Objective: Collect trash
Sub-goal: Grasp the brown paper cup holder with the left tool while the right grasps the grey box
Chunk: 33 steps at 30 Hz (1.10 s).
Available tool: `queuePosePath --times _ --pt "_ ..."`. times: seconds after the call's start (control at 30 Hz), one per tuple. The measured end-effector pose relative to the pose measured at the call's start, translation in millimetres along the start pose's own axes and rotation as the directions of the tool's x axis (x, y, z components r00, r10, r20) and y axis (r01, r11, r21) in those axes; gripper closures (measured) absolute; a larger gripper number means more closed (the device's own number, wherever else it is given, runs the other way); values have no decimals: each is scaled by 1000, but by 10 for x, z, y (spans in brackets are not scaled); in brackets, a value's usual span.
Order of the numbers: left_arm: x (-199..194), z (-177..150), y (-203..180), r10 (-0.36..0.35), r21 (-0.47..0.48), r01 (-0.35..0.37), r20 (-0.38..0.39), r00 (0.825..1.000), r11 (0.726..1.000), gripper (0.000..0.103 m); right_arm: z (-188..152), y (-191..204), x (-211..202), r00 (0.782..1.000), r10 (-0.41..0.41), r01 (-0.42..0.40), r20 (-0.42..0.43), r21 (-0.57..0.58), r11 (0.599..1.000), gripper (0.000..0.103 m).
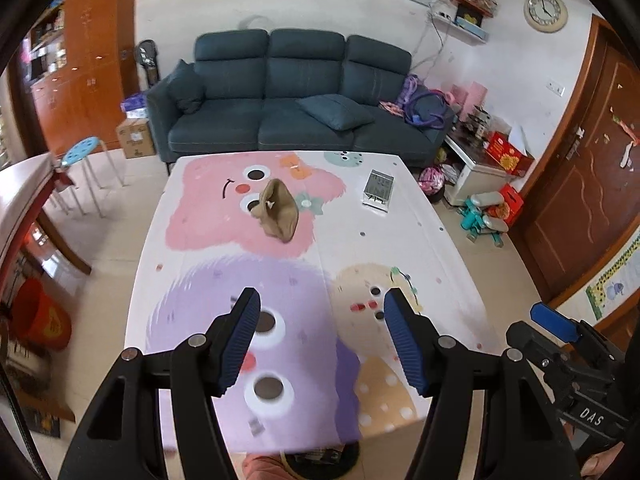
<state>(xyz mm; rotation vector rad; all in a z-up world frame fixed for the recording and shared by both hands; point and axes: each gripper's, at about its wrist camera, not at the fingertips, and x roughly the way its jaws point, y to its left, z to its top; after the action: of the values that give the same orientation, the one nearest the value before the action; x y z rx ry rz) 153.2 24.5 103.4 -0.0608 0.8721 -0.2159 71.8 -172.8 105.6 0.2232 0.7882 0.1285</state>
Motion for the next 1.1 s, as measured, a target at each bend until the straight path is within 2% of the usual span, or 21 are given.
queuePosePath --times 0.17,0.33,0.4,0.53,0.7,0.8,0.83,0.9,0.93,1.0,1.1 --pt "493 505 348 -23 18 24 -44 999 1000 40 390 91 492 997 -73 74 -18 50 996 32" --pt "1191 891 729 -30 -7 29 -122 992 1000 37 661 39 1033 989 -131 138 -67 124 983 32" --pt "1583 1027 900 -38 -41 31 -173 984 999 37 758 -15 1297 983 -158 172 -97 151 974 32" --pt "2213 1161 1049 -47 -67 31 -252 966 997 37 866 -123 1676 973 -185 209 -137 184 961 32" --pt "2773 1171 1053 -34 -50 19 -321 947 999 37 971 -272 2108 963 -211 244 -169 206 948 29" --pt "3072 1176 1017 -19 -27 10 -363 932 1000 58 1023 -358 2329 958 -216 255 -187 221 941 29" --pt "3149 1175 997 -19 -22 12 -375 927 1000 68 1041 -375 2386 957 -217 257 -191 224 940 29" --pt "3214 1186 991 -7 -9 4 -378 926 1000 76 1070 -433 2516 954 -221 265 -201 233 936 29" --pt "3241 1197 974 -3 2 4 -368 930 1000 90 1086 -451 2551 954 -222 267 -201 235 935 29" --pt "3286 1230 965 -23 0 25 -366 930 1000 94 1144 -496 2665 951 -232 278 -204 235 931 28" --pt "3331 1328 954 -31 -1 33 -317 948 999 94 1252 -605 2877 947 -246 292 -207 241 925 26"
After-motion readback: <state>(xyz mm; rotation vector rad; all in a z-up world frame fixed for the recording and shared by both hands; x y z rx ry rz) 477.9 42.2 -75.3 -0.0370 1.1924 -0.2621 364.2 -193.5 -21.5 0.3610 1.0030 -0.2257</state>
